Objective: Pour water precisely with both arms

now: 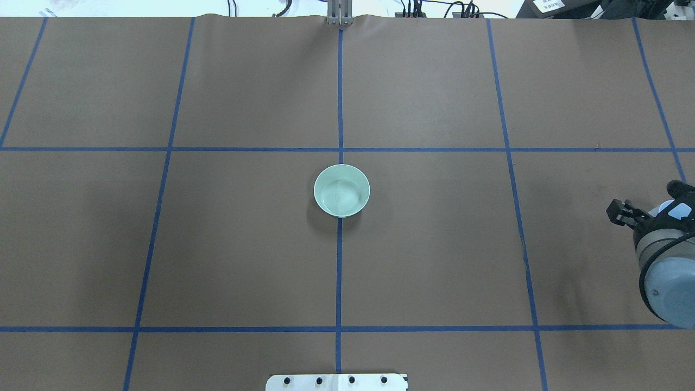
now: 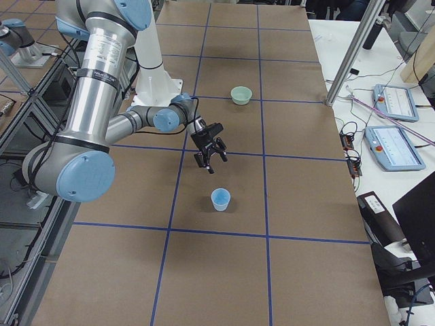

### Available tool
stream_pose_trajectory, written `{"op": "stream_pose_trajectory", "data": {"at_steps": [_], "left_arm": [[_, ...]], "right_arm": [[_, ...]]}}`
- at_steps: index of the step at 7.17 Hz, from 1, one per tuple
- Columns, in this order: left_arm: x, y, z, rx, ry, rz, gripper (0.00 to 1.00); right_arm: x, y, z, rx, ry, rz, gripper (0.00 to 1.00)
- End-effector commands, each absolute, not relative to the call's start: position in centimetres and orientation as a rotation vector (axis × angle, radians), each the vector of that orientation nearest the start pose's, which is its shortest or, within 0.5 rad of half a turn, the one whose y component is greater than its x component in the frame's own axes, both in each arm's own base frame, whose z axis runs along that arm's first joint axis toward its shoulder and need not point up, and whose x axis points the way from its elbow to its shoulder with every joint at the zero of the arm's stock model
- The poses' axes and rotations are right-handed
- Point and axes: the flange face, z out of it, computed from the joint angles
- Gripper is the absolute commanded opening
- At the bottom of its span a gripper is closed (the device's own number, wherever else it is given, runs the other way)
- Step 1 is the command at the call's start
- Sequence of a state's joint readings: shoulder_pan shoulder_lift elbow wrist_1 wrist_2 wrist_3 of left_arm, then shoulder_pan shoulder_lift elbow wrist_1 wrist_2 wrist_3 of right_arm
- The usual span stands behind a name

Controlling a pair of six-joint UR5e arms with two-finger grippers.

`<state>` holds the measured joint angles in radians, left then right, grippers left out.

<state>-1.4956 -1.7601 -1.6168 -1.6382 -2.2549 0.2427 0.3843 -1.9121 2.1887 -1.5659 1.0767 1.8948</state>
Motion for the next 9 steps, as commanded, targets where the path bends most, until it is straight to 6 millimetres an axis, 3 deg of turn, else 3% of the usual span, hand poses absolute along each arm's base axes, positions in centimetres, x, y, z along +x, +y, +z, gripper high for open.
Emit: {"op": "stream_pose_trajectory", "data": {"at_steps": [1,3,5,9], "left_arm": [[-2.7,-58.3,53.2,0.349,0.657,0.405,1.00],[-2.7,-58.0,53.3,0.350,0.657,0.407,1.00],[-2.7,-58.0,53.3,0.350,0.656,0.408,1.00],[-2.8,-57.9,53.0,0.356,0.657,0.407,1.00]], "right_arm": [[-27.8,-28.7,55.7,0.574,-0.195,0.839,1.00],[-28.1,-28.1,57.8,0.619,-0.133,0.886,1.00],[-30.4,-28.6,60.4,0.642,-0.116,0.918,1.00],[-30.2,-28.8,64.3,0.676,-0.047,0.911,1.00]]}}
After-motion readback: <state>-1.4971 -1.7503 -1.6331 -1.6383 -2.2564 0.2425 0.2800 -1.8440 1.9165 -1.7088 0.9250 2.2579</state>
